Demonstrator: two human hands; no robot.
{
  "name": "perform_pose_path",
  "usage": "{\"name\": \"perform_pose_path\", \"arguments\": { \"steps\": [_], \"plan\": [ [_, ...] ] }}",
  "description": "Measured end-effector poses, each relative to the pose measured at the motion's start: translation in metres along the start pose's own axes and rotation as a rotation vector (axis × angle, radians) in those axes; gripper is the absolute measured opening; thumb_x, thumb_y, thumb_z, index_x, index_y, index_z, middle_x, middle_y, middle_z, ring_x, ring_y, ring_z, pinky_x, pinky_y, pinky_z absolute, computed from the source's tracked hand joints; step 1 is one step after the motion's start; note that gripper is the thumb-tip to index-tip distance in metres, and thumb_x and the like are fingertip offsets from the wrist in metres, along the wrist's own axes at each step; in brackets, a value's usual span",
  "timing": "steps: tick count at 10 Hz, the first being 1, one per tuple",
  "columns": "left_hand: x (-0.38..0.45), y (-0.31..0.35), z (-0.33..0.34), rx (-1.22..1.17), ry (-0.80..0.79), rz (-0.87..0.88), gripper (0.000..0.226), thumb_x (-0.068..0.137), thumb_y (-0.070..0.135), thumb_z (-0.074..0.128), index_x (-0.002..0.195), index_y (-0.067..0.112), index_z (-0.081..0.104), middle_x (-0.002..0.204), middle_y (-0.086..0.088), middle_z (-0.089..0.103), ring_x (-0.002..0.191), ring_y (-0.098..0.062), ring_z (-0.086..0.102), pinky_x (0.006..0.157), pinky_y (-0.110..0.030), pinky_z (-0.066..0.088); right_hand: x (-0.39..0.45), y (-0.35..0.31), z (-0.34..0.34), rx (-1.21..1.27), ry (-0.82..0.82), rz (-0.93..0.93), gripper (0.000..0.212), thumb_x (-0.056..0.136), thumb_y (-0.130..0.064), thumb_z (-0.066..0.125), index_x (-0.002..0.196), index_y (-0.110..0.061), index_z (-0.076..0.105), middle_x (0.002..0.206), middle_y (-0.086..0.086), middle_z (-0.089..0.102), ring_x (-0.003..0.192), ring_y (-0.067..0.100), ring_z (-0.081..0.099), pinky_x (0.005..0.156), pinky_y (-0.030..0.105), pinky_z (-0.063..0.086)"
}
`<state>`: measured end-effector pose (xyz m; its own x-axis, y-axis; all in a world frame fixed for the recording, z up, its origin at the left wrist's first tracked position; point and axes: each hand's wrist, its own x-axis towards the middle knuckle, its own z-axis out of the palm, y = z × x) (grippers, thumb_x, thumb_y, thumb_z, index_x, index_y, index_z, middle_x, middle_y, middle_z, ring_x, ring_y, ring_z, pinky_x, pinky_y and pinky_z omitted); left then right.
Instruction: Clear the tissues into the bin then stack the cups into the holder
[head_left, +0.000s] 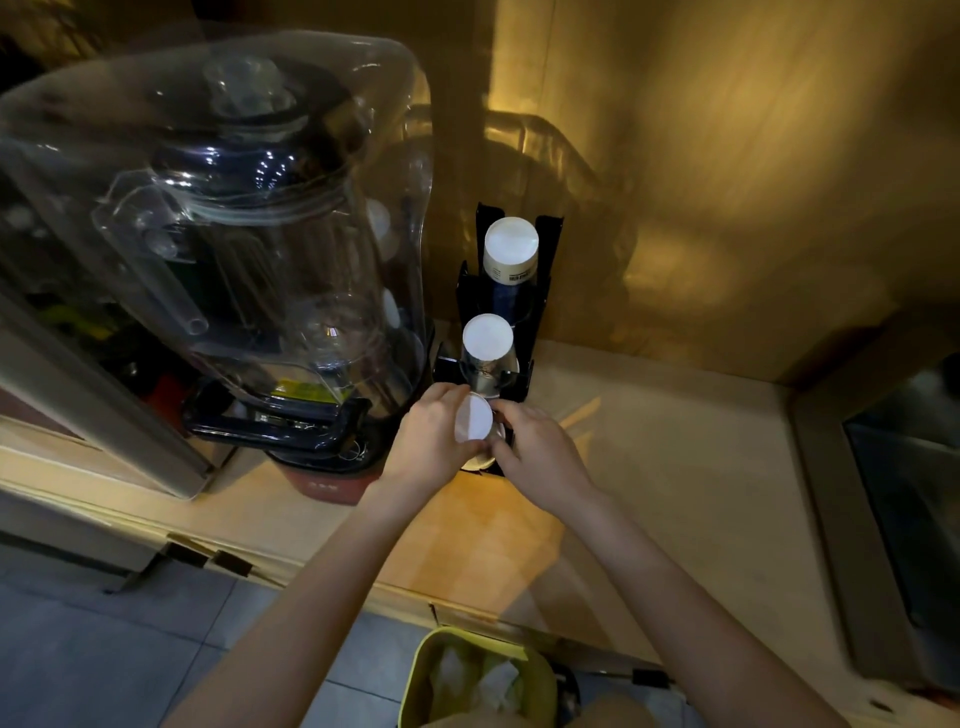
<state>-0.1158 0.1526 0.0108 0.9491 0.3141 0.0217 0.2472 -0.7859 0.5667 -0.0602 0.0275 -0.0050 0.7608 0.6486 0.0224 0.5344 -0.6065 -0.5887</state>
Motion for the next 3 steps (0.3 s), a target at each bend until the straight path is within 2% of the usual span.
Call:
{"name": "perform_pose_path", "arguments": {
  "steps": [1, 2, 3],
  "plan": [
    [0.001, 0.001, 0.0, 0.008, -0.038, -0.004, 0.067, 0.074, 0.019, 0.072, 0.132, 0.003, 0.041, 0.133, -0.013, 0.05, 0.12, -0.028, 0.05, 0.097, -0.032, 0.042, 0.001, -0.002, -0.002, 0.035, -0.025, 0.021, 0.035, 0.091, -0.02, 0.048, 0.125, -0.014, 0.048, 0.115, 0.008, 0.061, 0.108, 0.024, 0.051, 0.083, 0.033, 0.042],
    [0.006, 0.004, -0.004, -0.014, -0.054, -0.014, 0.062, 0.073, 0.019, 0.072, 0.127, 0.001, 0.047, 0.128, -0.017, 0.053, 0.116, -0.03, 0.053, 0.094, -0.034, 0.043, 0.004, -0.002, -0.006, 0.129, -0.063, 0.029, 0.034, 0.091, -0.02, 0.048, 0.124, -0.012, 0.05, 0.114, 0.01, 0.061, 0.105, 0.024, 0.054, 0.083, 0.032, 0.043],
    [0.018, 0.008, -0.012, -0.016, -0.019, -0.031, 0.053, 0.073, 0.022, 0.07, 0.121, 0.006, 0.054, 0.119, -0.015, 0.062, 0.109, -0.028, 0.058, 0.092, -0.037, 0.049, 0.006, 0.002, -0.021, 0.257, -0.046, 0.086, 0.031, 0.09, -0.02, 0.052, 0.119, -0.011, 0.054, 0.105, 0.004, 0.062, 0.101, 0.019, 0.057, 0.082, 0.027, 0.045]
  ]
}}
